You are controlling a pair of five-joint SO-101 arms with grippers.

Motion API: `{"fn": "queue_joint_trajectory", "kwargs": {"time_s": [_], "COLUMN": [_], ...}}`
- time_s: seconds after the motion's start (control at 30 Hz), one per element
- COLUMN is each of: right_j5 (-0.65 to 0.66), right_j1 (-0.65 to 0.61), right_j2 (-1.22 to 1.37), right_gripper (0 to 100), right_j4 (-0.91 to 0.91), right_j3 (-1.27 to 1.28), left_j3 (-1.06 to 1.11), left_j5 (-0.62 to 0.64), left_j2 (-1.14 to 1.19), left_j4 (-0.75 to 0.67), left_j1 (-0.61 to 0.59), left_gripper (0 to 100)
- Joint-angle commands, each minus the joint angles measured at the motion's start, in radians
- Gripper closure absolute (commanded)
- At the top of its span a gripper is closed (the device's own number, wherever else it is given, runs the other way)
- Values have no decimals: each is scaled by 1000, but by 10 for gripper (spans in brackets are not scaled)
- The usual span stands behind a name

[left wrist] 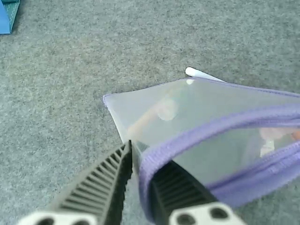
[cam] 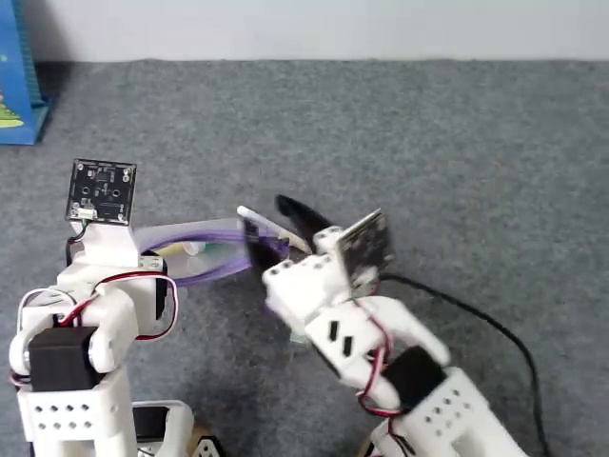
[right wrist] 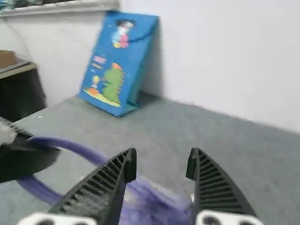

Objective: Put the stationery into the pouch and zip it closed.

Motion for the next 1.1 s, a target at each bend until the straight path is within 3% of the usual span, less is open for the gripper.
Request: {"fn": "queue_joint_trajectory", "kwargs": {"time_s": [0.0,0.17,0.3,0.43,0.63,0.83,1.07], "right_j5": [-31,-31,-28,-21,103,109,109], "right_j1": [76,179,216,219,226,229,312], "right_j2": [-39,-38,-38,-36,-36,44,387], "right_gripper": [832,832,833,833,833,833,833], "right_j4": [349,584,633,601,403,401,392], "right_j3": [-152,-164,-80,86,267,235,37], "left_j3": [-18,-18,-18,-18,-18,-18,-18], "left_j5": [6,6,6,6,6,6,6], "left_j2": [2,2,2,2,2,2,2], "left_j4": [0,2,2,2,3,3,3], "left_j1": [0,0,0,0,0,0,0], "left_gripper": [987,987,987,987,987,987,987]}}
